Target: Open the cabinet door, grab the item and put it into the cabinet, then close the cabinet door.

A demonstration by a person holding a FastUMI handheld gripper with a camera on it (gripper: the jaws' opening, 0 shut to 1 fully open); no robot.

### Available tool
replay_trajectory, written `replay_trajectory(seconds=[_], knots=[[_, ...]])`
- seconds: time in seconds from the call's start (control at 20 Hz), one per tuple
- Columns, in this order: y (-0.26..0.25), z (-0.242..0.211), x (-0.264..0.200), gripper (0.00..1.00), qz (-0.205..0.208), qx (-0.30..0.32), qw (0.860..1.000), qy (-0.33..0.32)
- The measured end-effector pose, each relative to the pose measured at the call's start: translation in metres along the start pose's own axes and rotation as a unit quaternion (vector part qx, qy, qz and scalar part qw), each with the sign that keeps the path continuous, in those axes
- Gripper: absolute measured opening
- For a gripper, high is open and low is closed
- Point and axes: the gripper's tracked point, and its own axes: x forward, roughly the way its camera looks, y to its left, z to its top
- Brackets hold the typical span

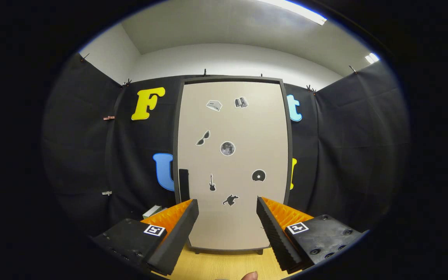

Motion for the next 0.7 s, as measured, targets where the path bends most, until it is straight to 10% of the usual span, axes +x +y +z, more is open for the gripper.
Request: replay_trajectory(seconds=[0.7], knots=[[0.086, -0.017, 0.104, 0.97, 0.026, -0.005, 1.000, 0.007]])
